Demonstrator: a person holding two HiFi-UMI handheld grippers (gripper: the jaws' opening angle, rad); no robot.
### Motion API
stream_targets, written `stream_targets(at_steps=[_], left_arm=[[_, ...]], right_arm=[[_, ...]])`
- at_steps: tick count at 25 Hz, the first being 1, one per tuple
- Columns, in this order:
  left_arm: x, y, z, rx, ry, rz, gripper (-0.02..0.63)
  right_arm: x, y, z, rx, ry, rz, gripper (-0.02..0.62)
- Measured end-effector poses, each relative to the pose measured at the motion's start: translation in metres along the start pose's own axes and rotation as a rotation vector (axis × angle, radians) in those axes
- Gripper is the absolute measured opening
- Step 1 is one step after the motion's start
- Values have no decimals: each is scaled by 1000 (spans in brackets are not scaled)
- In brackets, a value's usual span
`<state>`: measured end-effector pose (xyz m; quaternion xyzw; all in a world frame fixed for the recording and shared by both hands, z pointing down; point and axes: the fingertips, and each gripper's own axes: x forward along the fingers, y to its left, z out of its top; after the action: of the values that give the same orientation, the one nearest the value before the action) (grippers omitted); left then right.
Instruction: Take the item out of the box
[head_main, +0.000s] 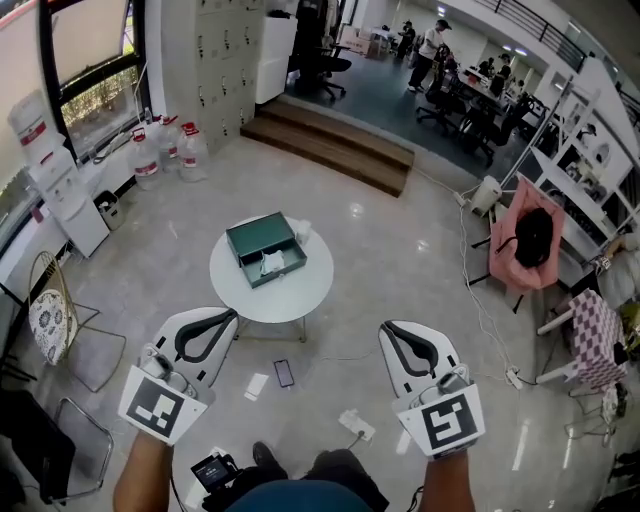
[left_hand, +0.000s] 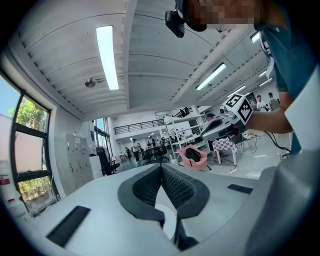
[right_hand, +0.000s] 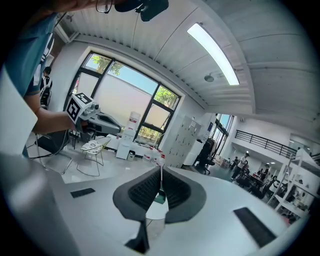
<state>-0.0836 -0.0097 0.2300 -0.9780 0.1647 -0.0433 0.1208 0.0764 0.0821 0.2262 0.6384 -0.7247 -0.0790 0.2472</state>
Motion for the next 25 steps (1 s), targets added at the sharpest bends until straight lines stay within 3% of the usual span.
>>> stream_targets(at_steps=[8,13,19,25], left_arm=[[-4,50,-15,32,19,45,18],[2,79,-19,47,51,137,18],[44,100,-27,48,103,223,18],[106,125,-45,-8,141,309,18]], right_arm=[[64,1,21,-12,-34,59,40],[110,-10,26,-24,-86,143,40],[164,-44,13,-31,-122,250,40],[223,-94,-10,-33,-147,329,40]])
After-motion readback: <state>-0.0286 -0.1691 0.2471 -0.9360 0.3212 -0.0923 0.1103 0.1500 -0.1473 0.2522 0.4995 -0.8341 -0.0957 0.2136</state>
